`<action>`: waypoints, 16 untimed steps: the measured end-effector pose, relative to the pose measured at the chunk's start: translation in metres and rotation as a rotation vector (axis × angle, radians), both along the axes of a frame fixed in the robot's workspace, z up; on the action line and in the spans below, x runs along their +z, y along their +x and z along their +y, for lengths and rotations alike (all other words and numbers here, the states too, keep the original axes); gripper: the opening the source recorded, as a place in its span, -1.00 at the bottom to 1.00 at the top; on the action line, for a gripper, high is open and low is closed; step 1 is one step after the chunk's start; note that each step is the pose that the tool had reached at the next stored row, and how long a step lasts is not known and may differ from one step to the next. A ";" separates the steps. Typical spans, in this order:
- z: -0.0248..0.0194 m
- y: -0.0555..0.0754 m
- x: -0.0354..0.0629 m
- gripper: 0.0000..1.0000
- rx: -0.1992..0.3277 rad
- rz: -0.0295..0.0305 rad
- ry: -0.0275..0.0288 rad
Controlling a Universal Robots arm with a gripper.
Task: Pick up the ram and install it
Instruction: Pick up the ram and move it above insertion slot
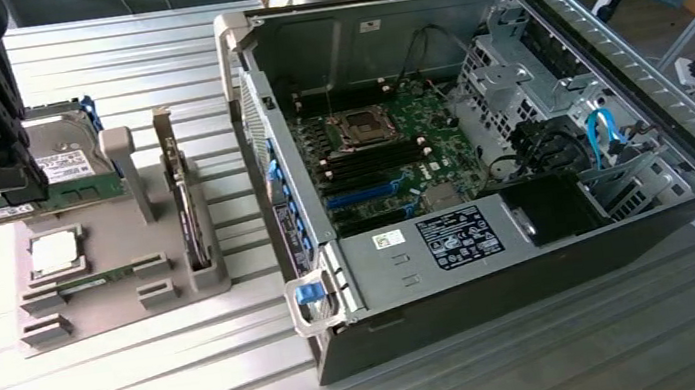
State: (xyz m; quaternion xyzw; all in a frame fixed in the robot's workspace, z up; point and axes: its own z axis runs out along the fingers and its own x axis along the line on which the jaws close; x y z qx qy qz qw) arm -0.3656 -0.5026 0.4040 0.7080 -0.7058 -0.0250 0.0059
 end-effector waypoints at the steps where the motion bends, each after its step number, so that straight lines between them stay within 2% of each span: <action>1: 0.0000 0.000 0.0000 -0.76 0.000 0.0000 -0.0001; 3: -0.0003 0.002 0.0003 -0.76 0.000 0.0003 -0.0003; 12: -0.0026 0.024 0.0000 -0.76 0.000 0.0040 0.0000; 16: -0.0061 0.048 0.0000 -0.76 0.000 0.0073 0.0000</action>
